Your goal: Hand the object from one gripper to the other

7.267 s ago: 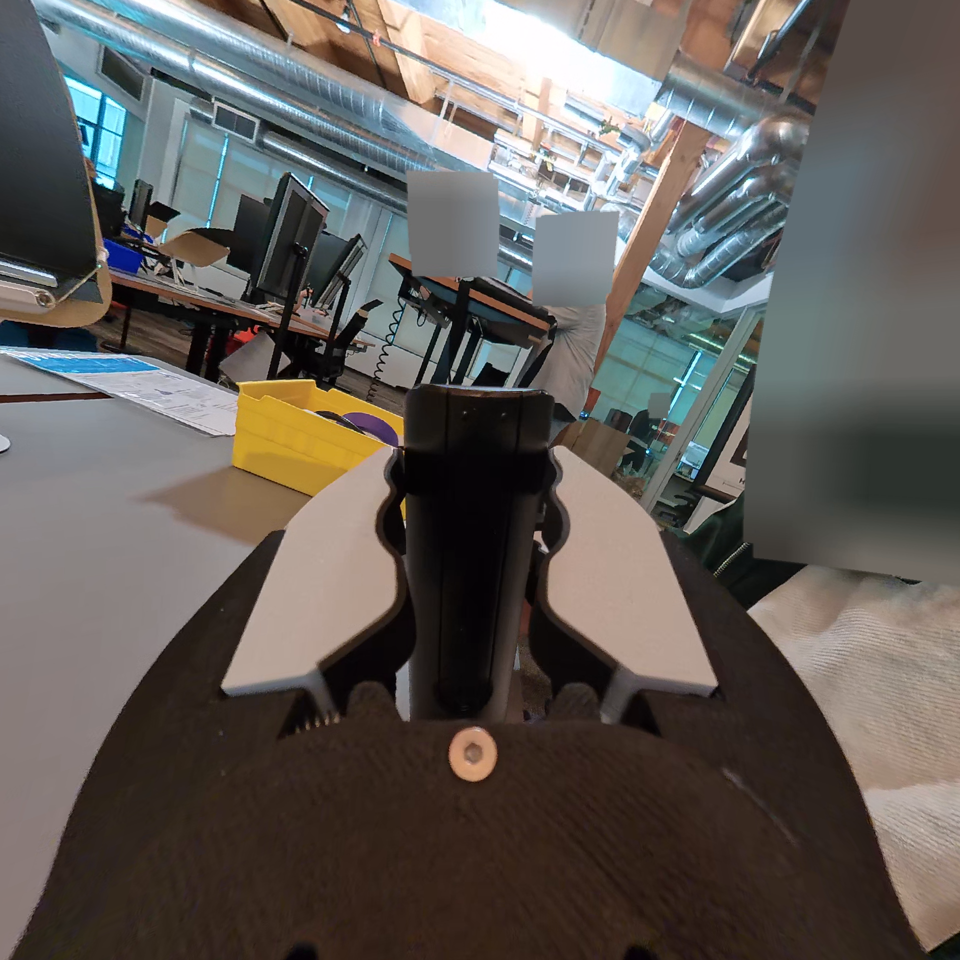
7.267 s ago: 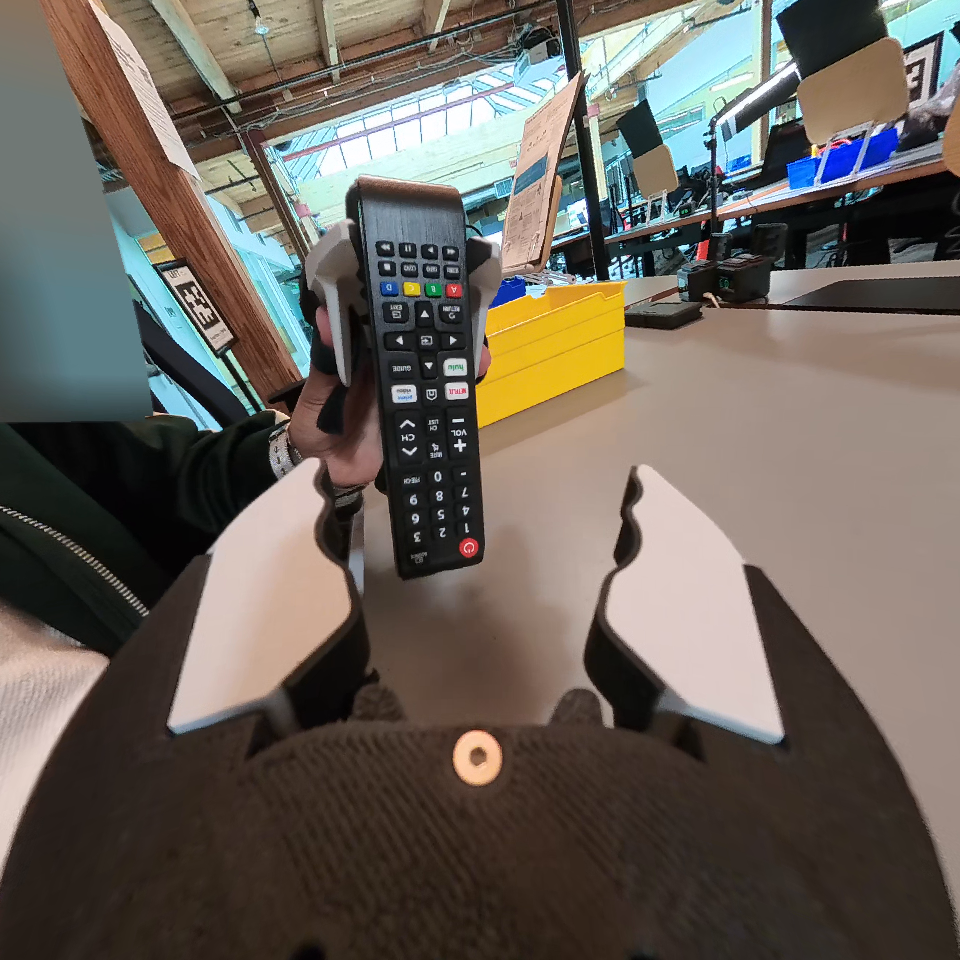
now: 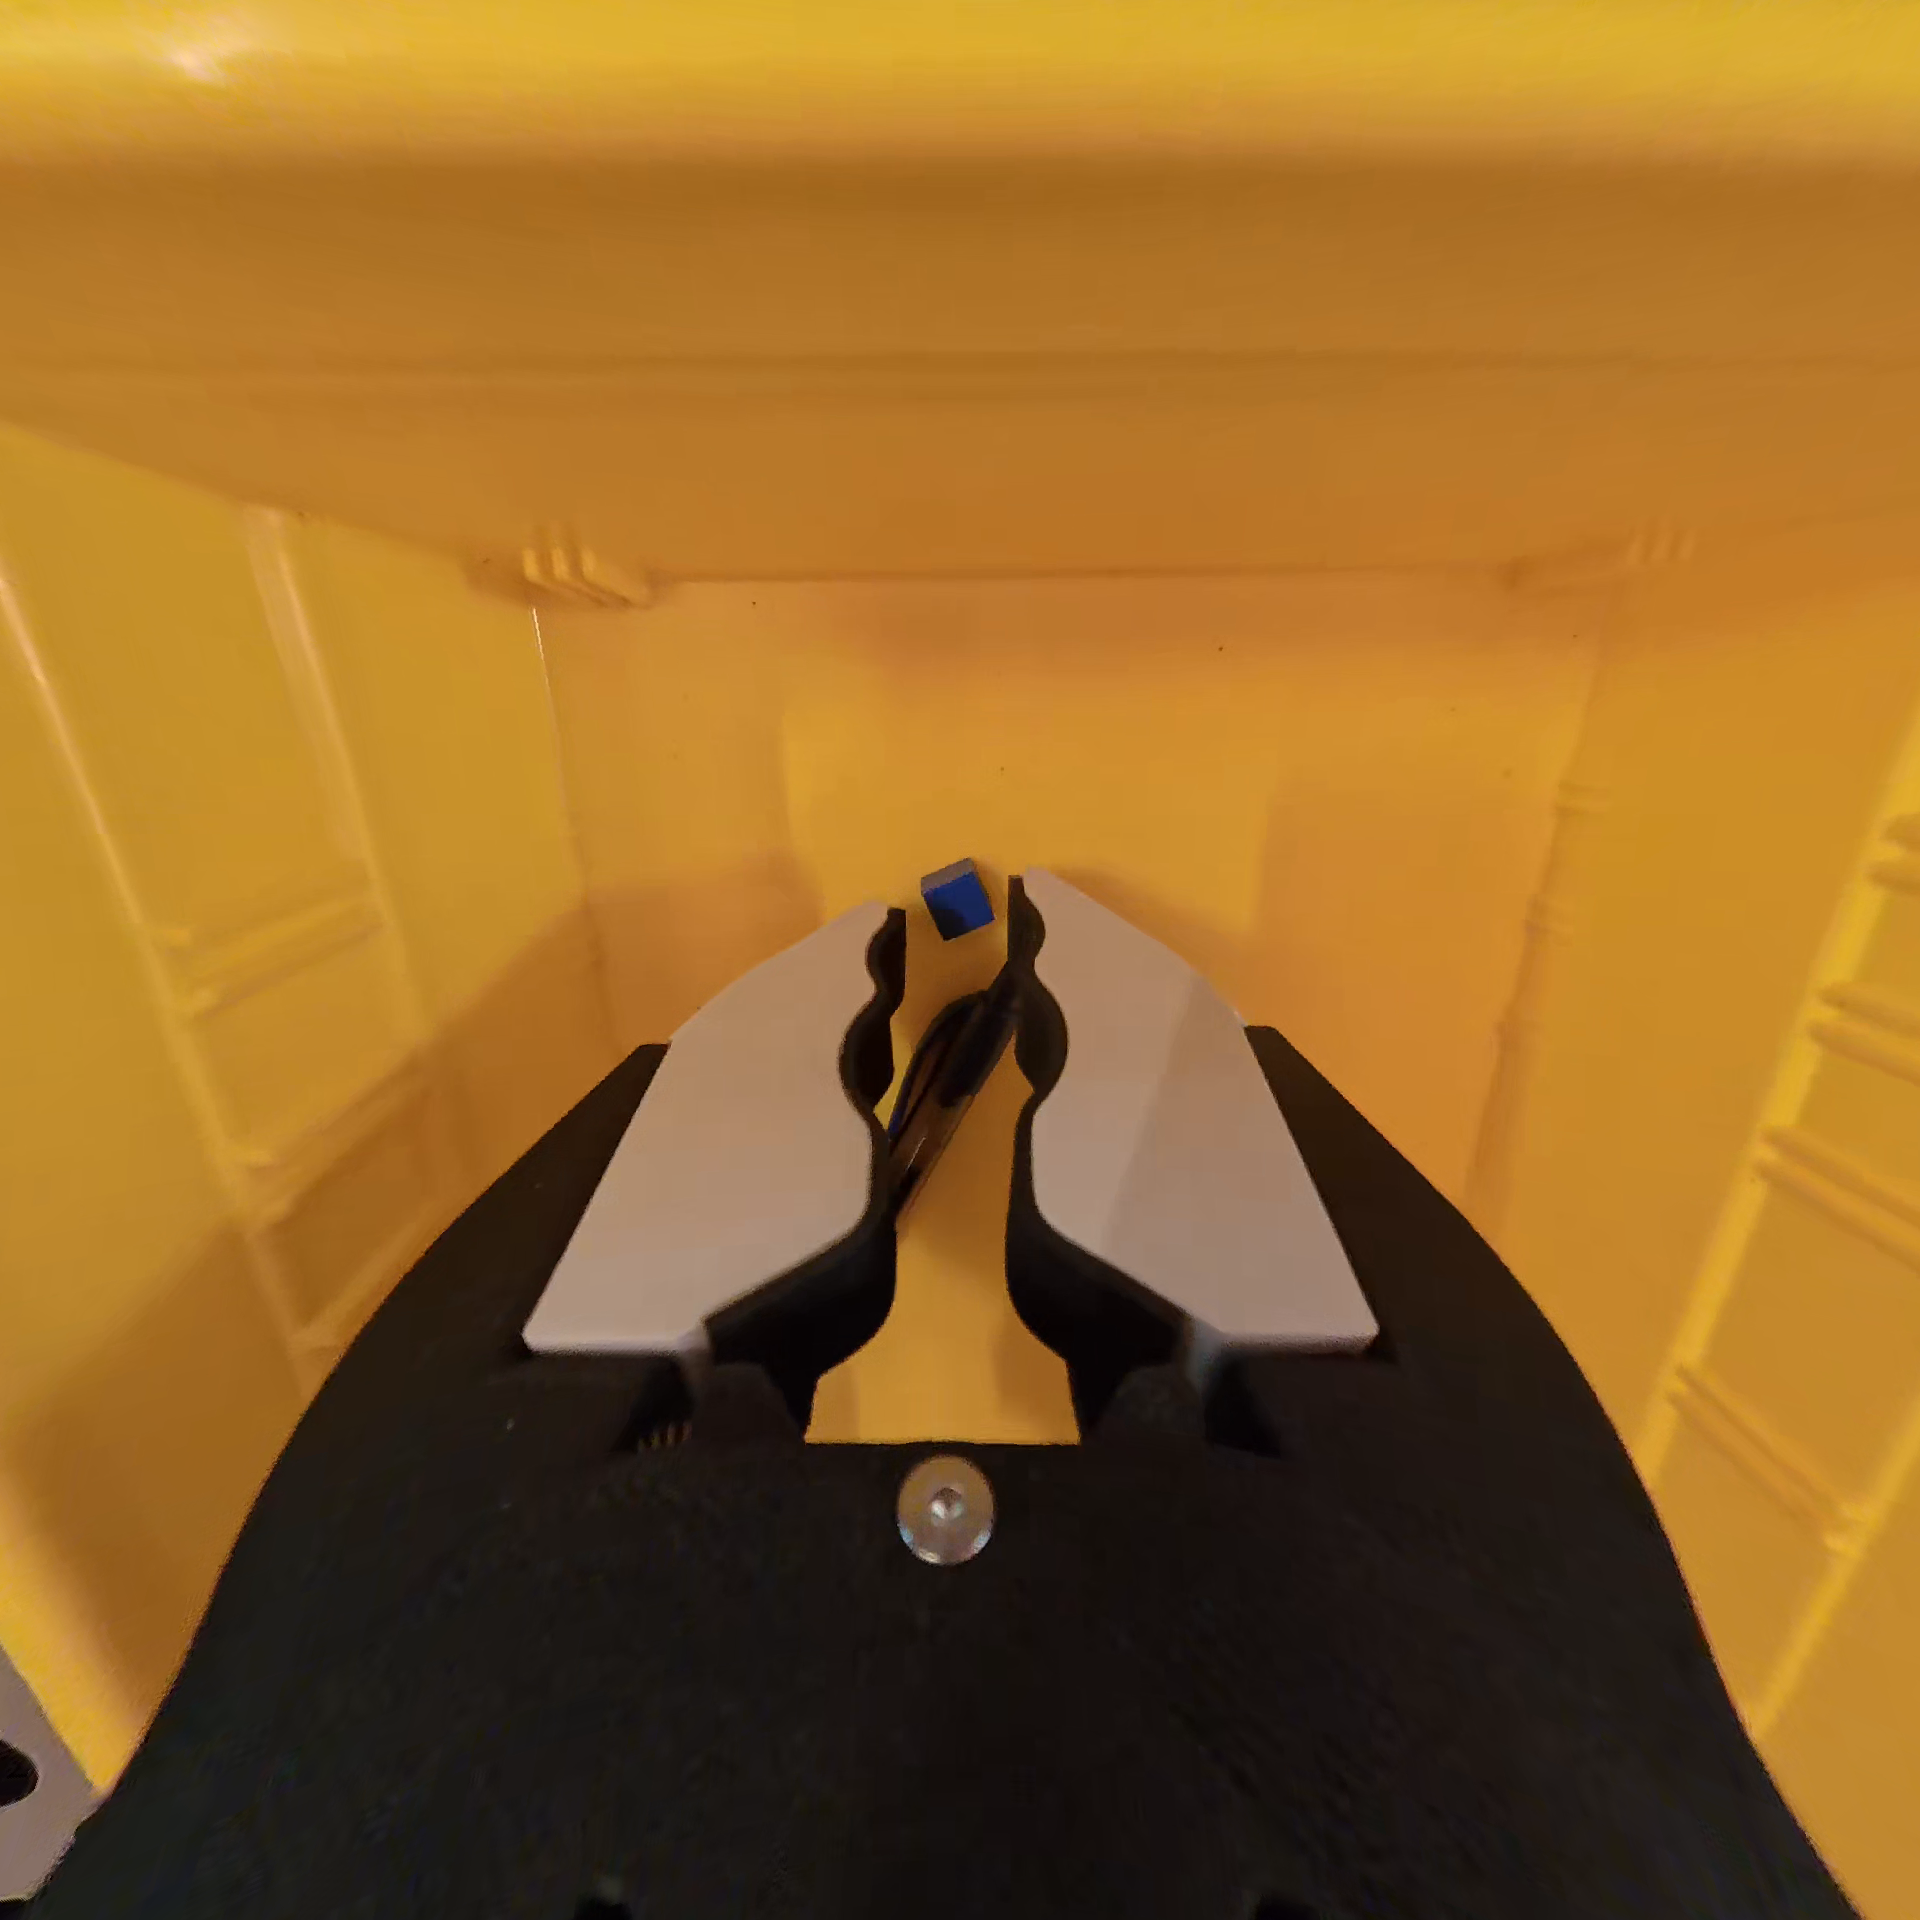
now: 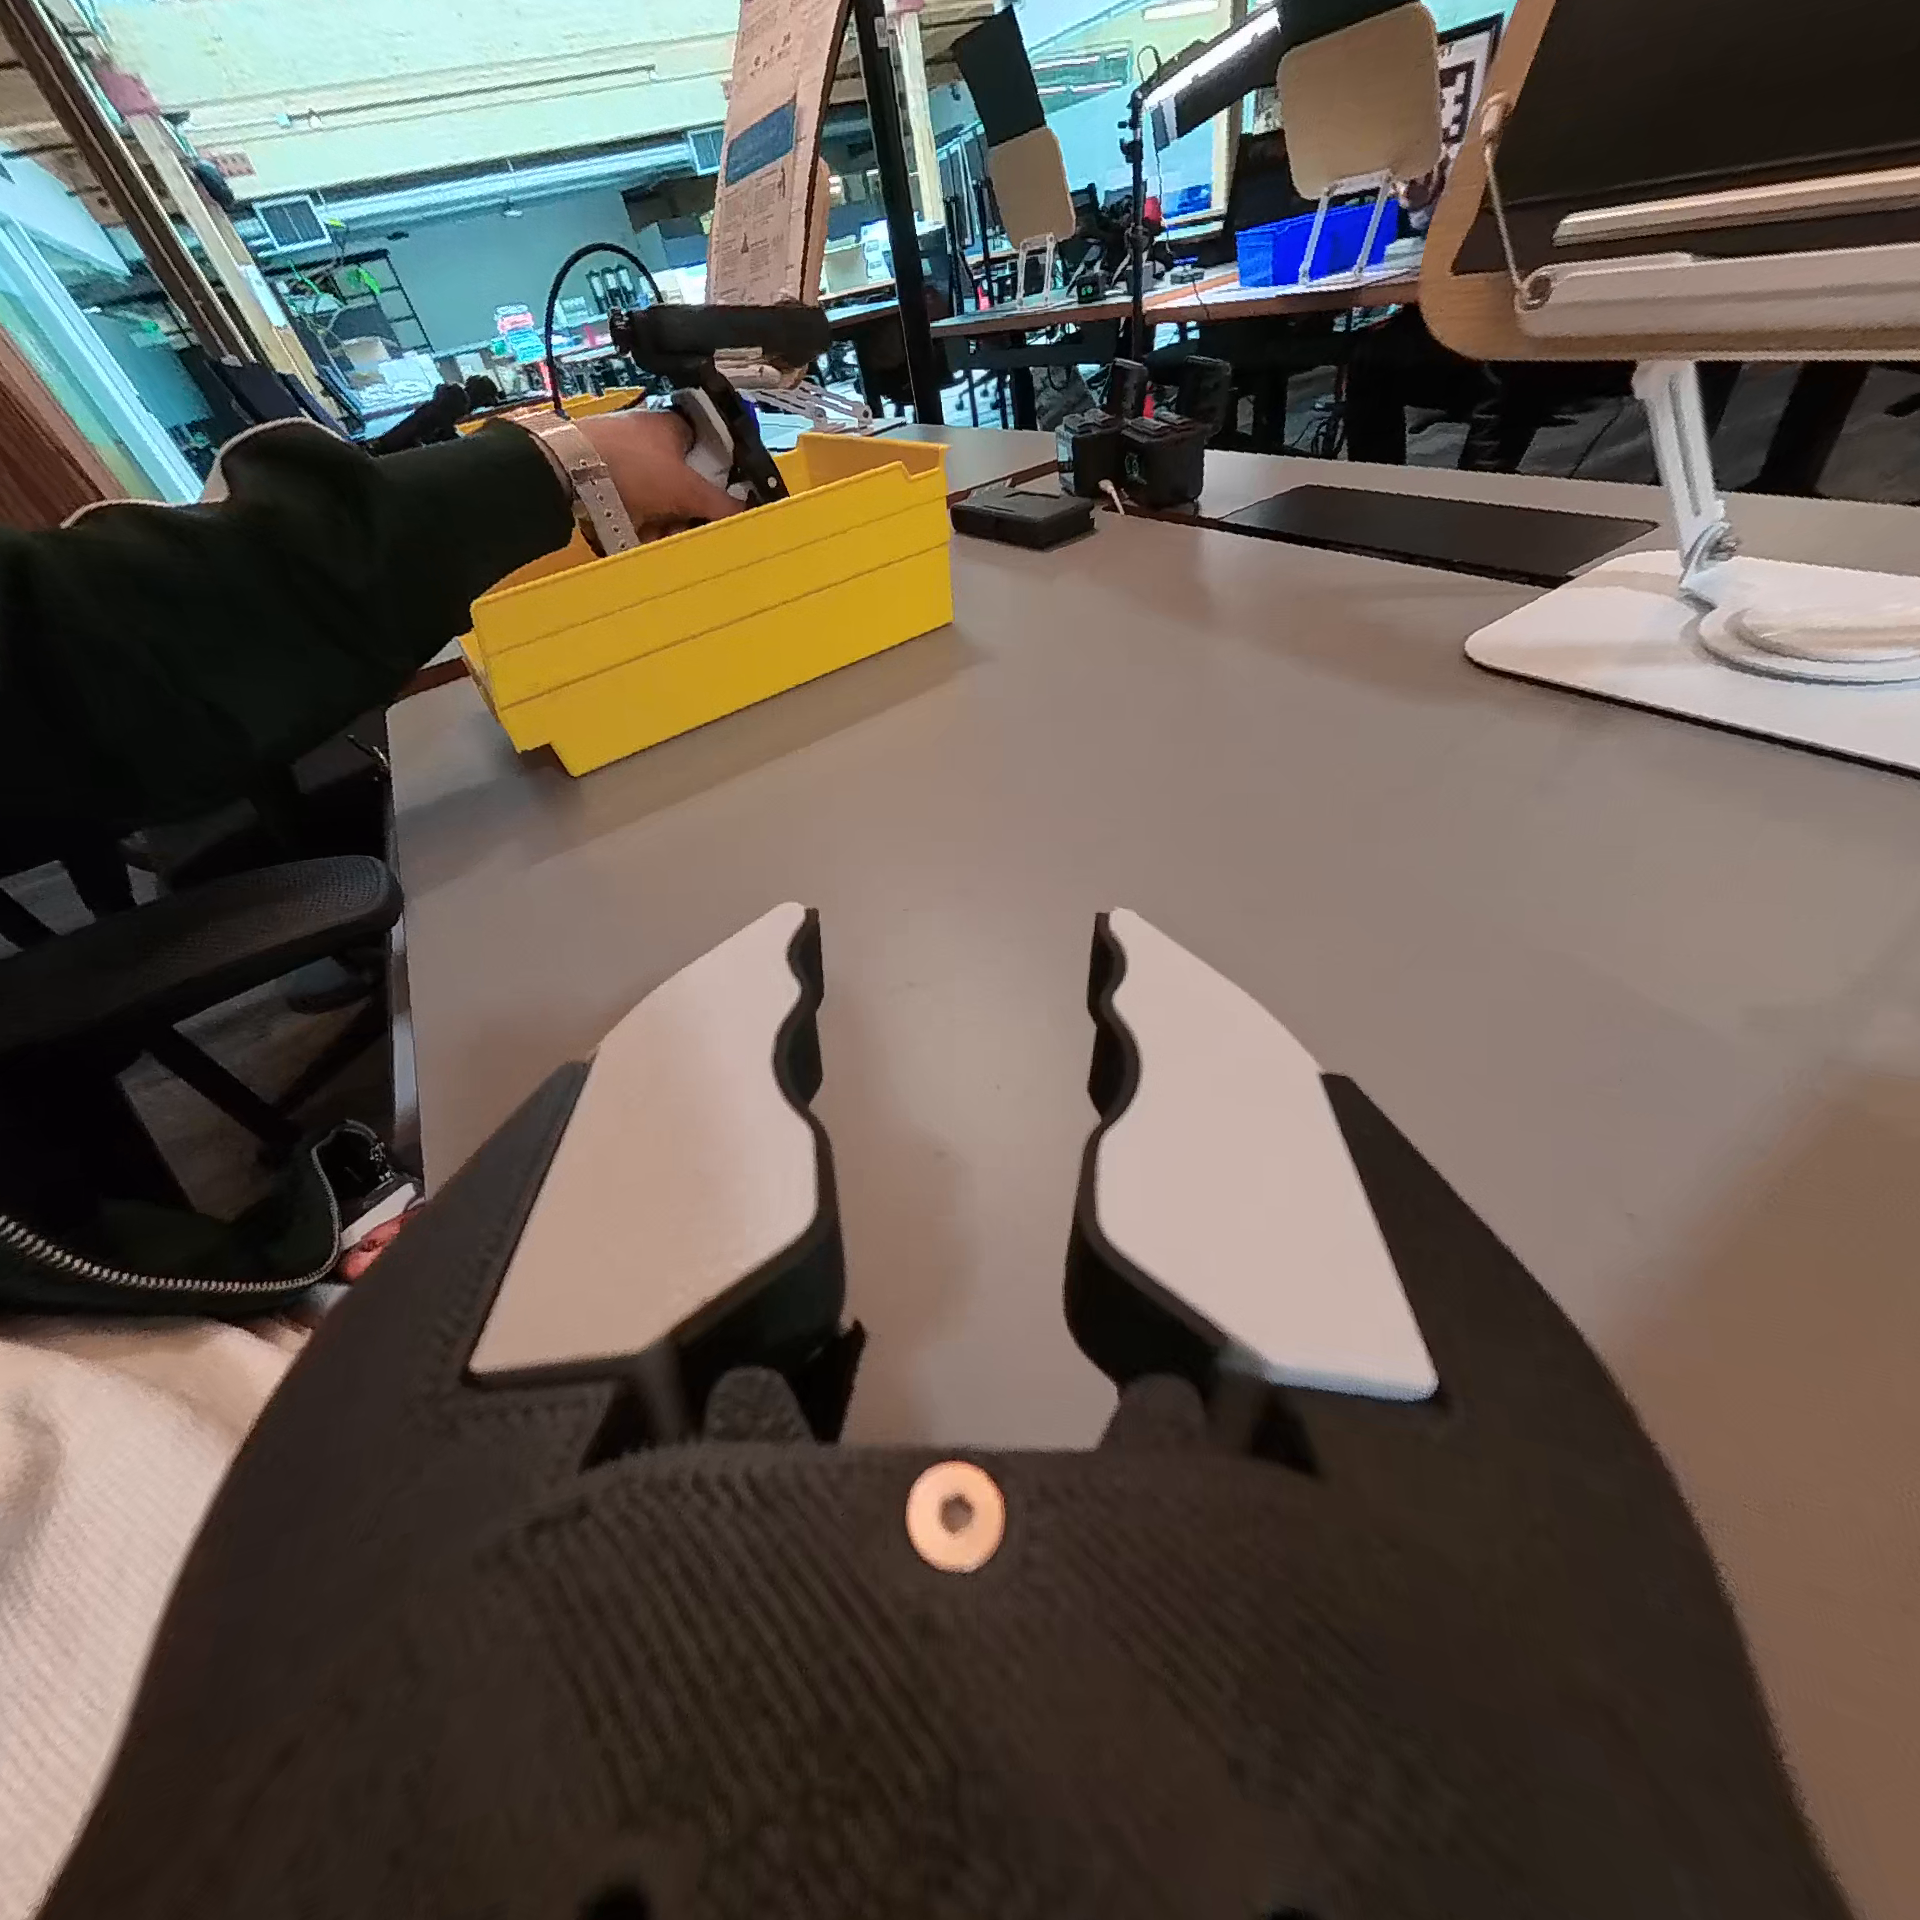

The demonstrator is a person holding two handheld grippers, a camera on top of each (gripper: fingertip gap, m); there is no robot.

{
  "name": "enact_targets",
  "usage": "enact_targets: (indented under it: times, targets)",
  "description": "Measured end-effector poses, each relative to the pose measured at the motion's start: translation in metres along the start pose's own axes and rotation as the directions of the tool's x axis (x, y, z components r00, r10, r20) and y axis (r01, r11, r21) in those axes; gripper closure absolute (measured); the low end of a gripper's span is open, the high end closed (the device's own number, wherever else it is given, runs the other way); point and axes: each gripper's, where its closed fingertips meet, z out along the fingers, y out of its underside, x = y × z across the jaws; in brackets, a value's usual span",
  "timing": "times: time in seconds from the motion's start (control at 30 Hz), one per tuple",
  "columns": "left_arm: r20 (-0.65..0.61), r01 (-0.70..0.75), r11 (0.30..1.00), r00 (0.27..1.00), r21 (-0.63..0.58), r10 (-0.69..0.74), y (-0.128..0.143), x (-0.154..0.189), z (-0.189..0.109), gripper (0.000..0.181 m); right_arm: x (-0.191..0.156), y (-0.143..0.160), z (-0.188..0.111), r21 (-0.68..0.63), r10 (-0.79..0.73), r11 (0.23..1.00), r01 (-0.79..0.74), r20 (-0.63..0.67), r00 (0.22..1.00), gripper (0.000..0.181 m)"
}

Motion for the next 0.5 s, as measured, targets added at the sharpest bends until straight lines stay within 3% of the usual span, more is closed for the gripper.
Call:
enact_targets:
  times: [0.17, 0.3, 0.4, 0.5]
  targets:
    - [-0.015, -0.009, 1.000, 1.000, -0.011, 0.008, 0.003, 0.000, 0.004, 0.169, 0.002, -0.001, -0.002, 0.005, 0.012, 1.000, -0.012, -0.001, 1.000, 0.132]
    - [-0.053, -0.034, 0.999, 0.998, 0.037, 0.036, 0.002, 0.007, -0.011, 0.169, 0.003, -0.002, -0.003, 0.005, 0.005, 1.000, -0.005, -0.009, 1.000, 0.133]
    - [-0.144, -0.066, 0.984, 0.985, 0.166, 0.091, -0.005, 0.030, -0.043, 0.169, 0.004, -0.001, -0.001, 0.003, 0.008, 1.000, -0.008, -0.013, 1.000, 0.133]
    - [-0.373, -0.091, 0.909, 0.892, 0.406, 0.256, -0.017, 0.095, -0.101, 0.169, 0.004, -0.008, 0.006, 0.016, 0.013, 1.000, -0.013, -0.015, 1.000, 0.134]
